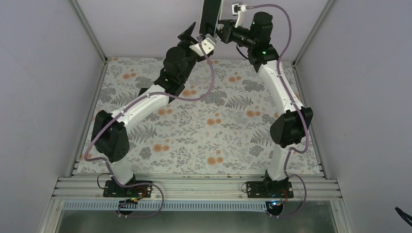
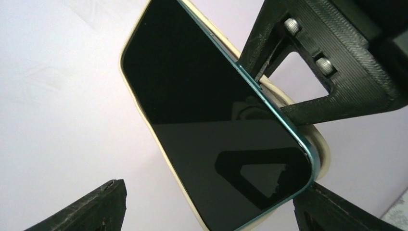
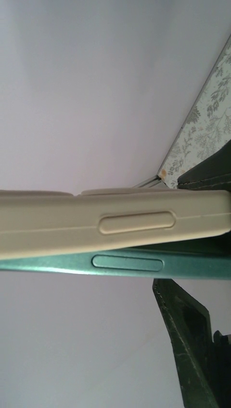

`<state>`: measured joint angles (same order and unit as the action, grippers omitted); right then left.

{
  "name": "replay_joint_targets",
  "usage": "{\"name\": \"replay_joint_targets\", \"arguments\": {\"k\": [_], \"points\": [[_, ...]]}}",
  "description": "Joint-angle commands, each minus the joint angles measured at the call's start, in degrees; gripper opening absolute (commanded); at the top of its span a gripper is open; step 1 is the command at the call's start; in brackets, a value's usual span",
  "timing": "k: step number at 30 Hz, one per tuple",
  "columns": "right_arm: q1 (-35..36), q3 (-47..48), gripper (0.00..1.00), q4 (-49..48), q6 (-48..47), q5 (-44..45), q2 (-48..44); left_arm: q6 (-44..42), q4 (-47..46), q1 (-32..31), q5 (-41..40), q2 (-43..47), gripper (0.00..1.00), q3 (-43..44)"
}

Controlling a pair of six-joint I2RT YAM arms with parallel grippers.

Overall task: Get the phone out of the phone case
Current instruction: Remove the phone case from the phone.

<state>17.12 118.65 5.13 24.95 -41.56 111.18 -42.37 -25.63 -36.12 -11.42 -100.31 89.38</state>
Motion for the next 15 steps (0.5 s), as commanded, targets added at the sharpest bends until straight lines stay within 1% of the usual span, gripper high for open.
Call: {"name": "replay_joint_targets", "arguments": {"k": [1,3,6,9,10,12,15], "points": [[-0.2,-1.3,0.03,-4.0,1.8,-1.5,-3.6,-1.2,-11.8,-0.7,-11.2,-0.6,0.84,1.1],[-0.1,-2.7,0.03,-4.3,2.3,-1.9,-3.7,-4.3,-17.0,-1.7,-14.9,-1.3,0.84,1.2],[0.4,-5.0,0.03,-3.6,1.8,-2.4,-3.4,-14.0,-31.0,-4.1,-18.5,-3.3,0.83,0.2],[0.6,-7.2,0.03,-1.4,-0.6,-2.5,-3.4,-25.8,-47.4,-7.1,-17.7,-6.2,0.75,-1.2],[0.5,-8.0,0.03,-0.9,-1.9,-2.4,-3.5,-28.7,-51.0,-7.9,-16.9,-7.1,0.73,-1.5],[0.6,-9.7,0.03,0.2,-4.1,-1.9,-4.1,-32.9,-54.1,-9.5,-15.4,-8.5,0.72,-1.3],[0.5,-12.2,0.03,1.2,-7.1,-2.4,-5.2,-35.8,-55.3,-10.0,-14.7,-10.3,0.72,0.1]]}}
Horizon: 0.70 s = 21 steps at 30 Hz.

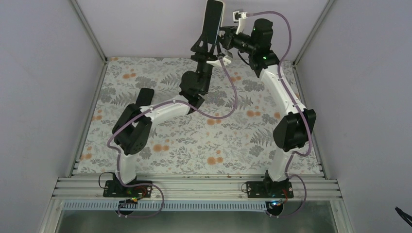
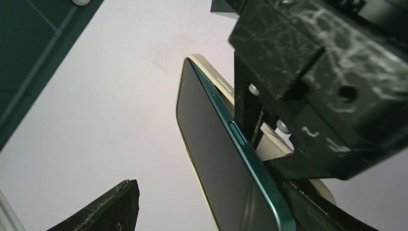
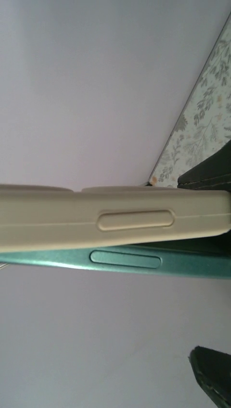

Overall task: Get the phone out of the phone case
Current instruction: Remove the phone case from the phone.

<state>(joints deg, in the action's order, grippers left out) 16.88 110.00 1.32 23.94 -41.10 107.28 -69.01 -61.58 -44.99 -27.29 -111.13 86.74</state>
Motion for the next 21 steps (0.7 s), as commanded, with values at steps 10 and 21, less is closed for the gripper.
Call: {"name": "replay_joint_targets", "arguments": {"k": [10,21], "points": [[-0.5,-10.4,0.03,4.4,-9.3,-6.7,-6.7,-20.2,-29.7,-0.1,2.1,-6.0,0.71,5.5],[-2.4,-10.3,0.03,12.9,-14.7,-16.2,-10.8,-21.8,-39.4,5.3,1.6,-5.7,0.54,4.1]]}}
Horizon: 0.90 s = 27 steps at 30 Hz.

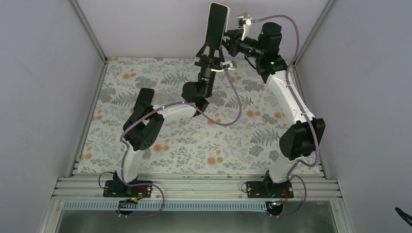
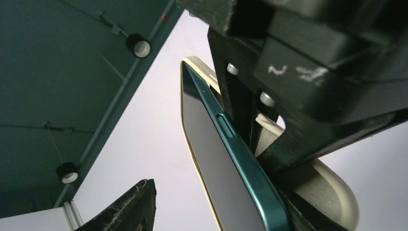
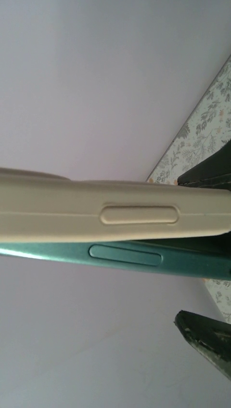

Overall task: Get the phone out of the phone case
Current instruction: Remove the phone case from the phone.

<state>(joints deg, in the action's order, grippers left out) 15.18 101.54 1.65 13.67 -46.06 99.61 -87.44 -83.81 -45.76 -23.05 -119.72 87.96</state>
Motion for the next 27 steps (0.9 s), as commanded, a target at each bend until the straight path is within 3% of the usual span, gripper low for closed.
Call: {"name": "replay_joint_targets", "arguments": {"k": [1,4,9,15,21,27], "points": [[-1.3,-2.4,0.03,12.4,-4.2,-11.3,-3.6,-3.8,-19.2,6.5,-1.7,2.9,0.51,2.5],[-2.1,-3.7,0.03,11.6,-2.7,-13.0,-3.9,-5.5,-21.0,7.1,0.1,2.3,0.44,2.2],[-2.2,-3.3,0.03,14.0,-3.2,-18.0,-1.8,-7.0,-21.0,7.2,2.5,1.9,0.41,4.5],[-2.1,1.3,0.03,26.0,-11.8,-24.0,1.8,-8.5,-21.0,9.4,3.6,0.4,0.41,9.8],[-2.2,2.5,0.03,35.6,-20.4,-23.1,1.7,-8.7,-21.0,11.3,3.6,1.2,0.41,11.9],[-2.2,0.4,0.03,37.5,-22.3,-21.6,0.9,-9.8,-21.0,11.4,5.9,1.9,0.36,11.5]]}}
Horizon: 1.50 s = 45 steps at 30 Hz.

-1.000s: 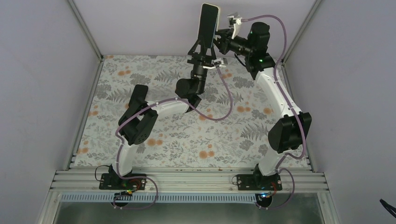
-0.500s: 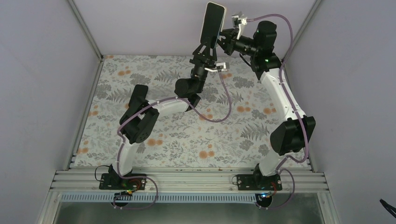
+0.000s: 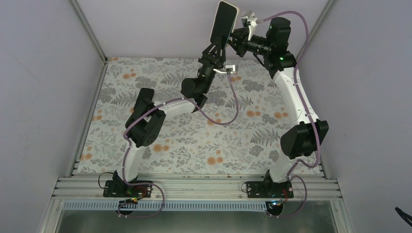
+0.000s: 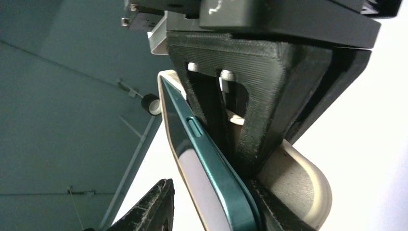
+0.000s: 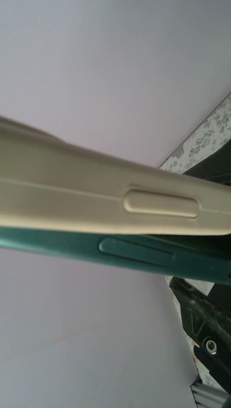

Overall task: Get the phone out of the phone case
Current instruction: Remove the phone case from the phone, then place the phone case at the center of the board, then place the phone at the center of the board.

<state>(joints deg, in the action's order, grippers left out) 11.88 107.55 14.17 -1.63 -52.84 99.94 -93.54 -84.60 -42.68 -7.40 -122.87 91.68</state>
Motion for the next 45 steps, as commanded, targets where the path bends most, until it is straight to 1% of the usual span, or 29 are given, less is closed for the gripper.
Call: {"name": "replay_joint_targets", "arguments": {"k": [1,4,6,12,15,18,23,25,27,30,33,35,37,39,41,45], "points": [[1.1,-5.9,0.03,25.1,-7.3,-14.9,0.5,-3.7,-20.2,8.3,-9.7,5.1,0.33,8.0],[1.1,-6.6,0.03,25.2,-7.5,-15.1,0.2,-3.6,-20.3,8.3,-9.7,4.9,0.18,8.3],[1.0,-6.7,0.03,24.9,-7.4,-14.8,-0.2,-3.6,-20.2,8.2,-9.8,5.0,0.12,8.0],[0.5,-7.0,0.03,23.4,-5.3,-12.6,0.2,-2.2,-20.2,7.7,-10.2,7.2,0.07,3.9],[-0.8,-7.6,0.03,20.2,-2.2,-9.2,1.3,-1.2,-20.3,7.3,-10.4,9.1,0.07,1.8],[-2.7,-7.6,0.03,18.0,-0.2,-7.7,3.1,-0.2,-20.2,6.5,-10.2,11.8,0.07,-2.0],[-5.8,-5.8,0.03,17.4,0.2,-6.0,6.1,4.3,-19.4,4.5,-9.7,20.3,0.06,-13.8],[-7.0,-5.7,0.03,16.8,0.4,-4.5,6.8,5.3,-16.5,4.0,-9.8,24.3,0.03,-18.9],[-8.3,-5.0,0.03,17.9,-0.8,-2.4,7.7,5.1,-14.0,4.0,-11.2,27.5,0.03,-21.9],[-10.6,-4.3,0.03,20.2,-3.2,0.0,8.8,2.9,-12.2,4.8,-11.4,31.8,0.03,-27.6],[-12.6,-3.8,0.03,23.8,-6.7,2.6,10.0,0.0,-10.5,6.3,-9.7,36.7,0.03,-36.0],[-14.0,-3.9,0.03,26.2,-8.8,3.8,10.8,-3.3,-8.1,7.0,-10.0,39.4,0.03,-41.7],[-15.0,-3.9,0.03,29.0,-10.6,5.3,12.2,-6.9,-9.5,7.4,-10.5,40.9,0.03,-47.8],[-15.8,-4.0,0.03,33.1,-13.0,6.6,13.4,-9.2,-10.7,7.6,-12.9,41.9,0.02,-53.0],[-16.5,-4.8,0.03,36.0,-15.5,7.6,13.9,-10.4,-9.6,7.7,-16.5,42.6,0.02,-57.5],[-17.1,-10.5,0.03,36.8,-17.7,12.7,12.3,-9.6,-11.8,8.9,-20.1,42.5,0.02,-67.9]]}}
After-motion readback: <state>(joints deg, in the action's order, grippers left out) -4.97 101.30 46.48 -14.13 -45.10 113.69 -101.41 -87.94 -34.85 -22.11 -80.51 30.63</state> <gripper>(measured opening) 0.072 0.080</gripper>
